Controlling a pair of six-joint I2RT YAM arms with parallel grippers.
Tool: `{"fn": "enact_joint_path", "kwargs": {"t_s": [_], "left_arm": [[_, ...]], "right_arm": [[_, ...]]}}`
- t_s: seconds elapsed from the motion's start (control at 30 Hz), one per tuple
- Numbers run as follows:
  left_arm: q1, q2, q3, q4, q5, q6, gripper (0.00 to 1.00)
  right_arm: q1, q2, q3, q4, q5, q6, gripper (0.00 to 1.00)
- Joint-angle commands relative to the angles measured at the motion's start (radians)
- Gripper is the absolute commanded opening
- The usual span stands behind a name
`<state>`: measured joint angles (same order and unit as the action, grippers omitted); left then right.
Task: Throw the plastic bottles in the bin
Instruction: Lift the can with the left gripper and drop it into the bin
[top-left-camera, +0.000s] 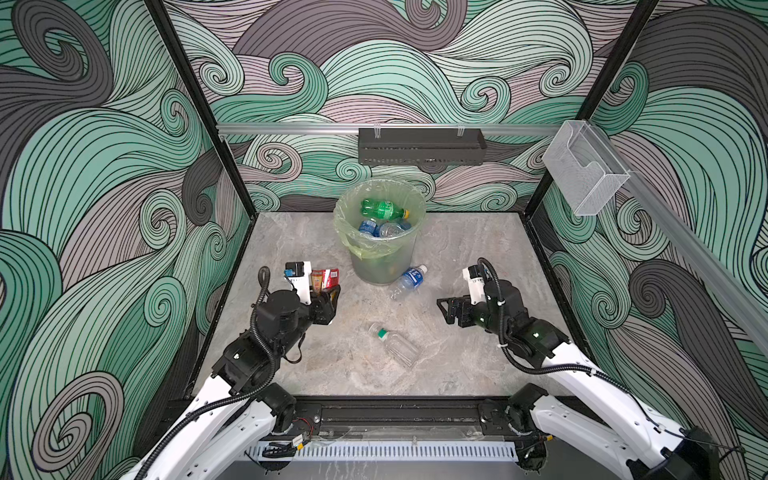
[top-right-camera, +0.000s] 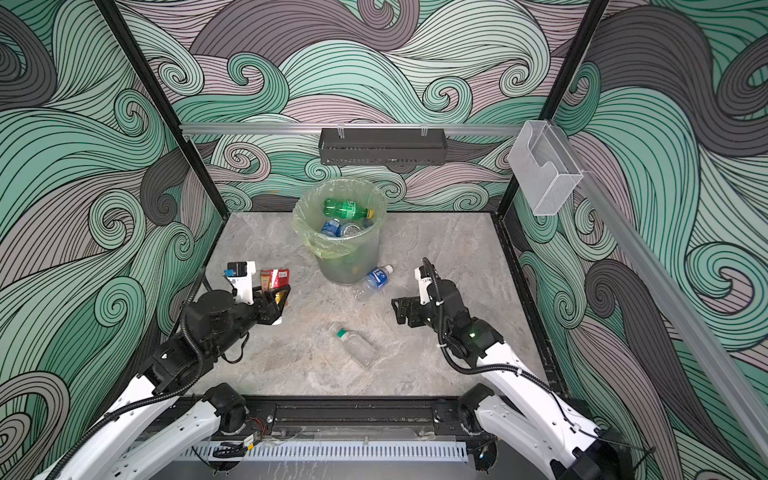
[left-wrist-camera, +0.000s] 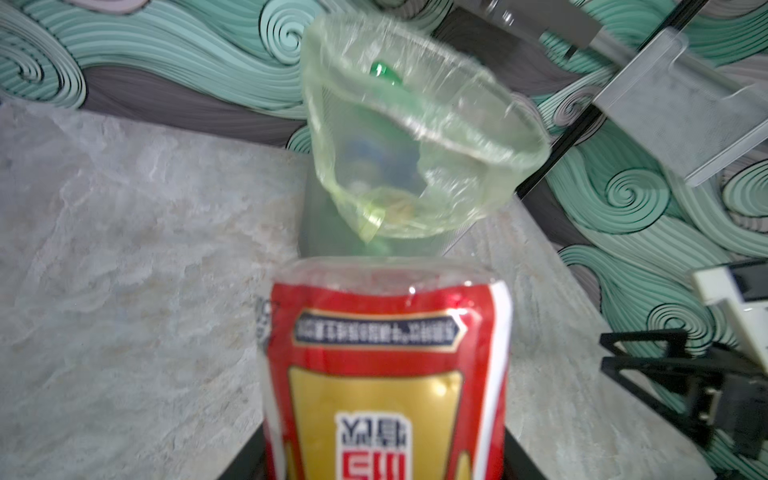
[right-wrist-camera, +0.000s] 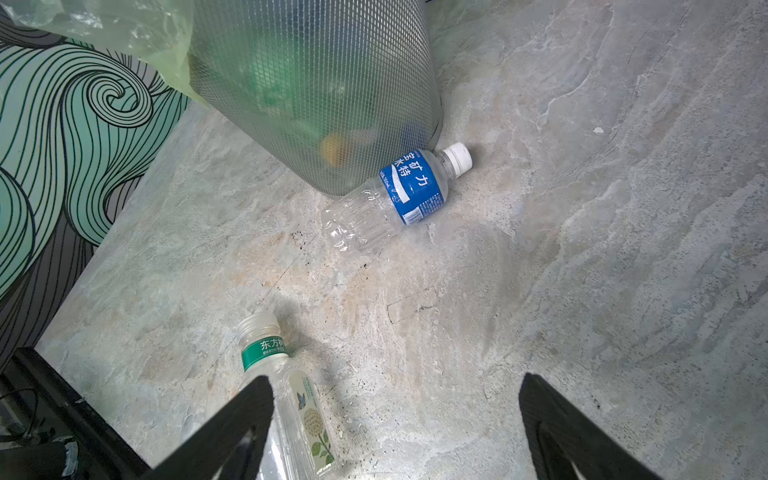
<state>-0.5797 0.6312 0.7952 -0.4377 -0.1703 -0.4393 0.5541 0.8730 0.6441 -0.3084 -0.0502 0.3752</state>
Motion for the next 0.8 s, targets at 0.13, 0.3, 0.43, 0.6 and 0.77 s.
{"fn": "enact_joint_path", "kwargs": {"t_s": [0.13,0.3,0.43,0.6,0.77], "left_arm": [[-0.002,0.244,0.31,-0.026,0.11,0.086,0.54],[0.017,0.651,0.764,-0.051,0.188,0.16,0.54],[0.036,0.999,1.162,-0.17,0.238,0.193,0.69],[0.042,1.072,1.248,-0.216,0.266,0.195,0.9],[0.05,0.868,0.946,-0.082,0.237,0.17,0.95]], "right_arm": [[-0.003,0.006,0.033,0.006,-0.014,0.005,0.91],[-0.003,-0.019,0.031,-0.003,-0.015,0.008,0.91],[-0.003,-0.045,0.028,-0.025,-0.016,0.014,0.91],[-0.003,-0.089,0.029,-0.102,-0.012,-0.005,0.91],[-0.003,-0.116,0.013,-0.128,-0.01,-0.034,0.93]]}}
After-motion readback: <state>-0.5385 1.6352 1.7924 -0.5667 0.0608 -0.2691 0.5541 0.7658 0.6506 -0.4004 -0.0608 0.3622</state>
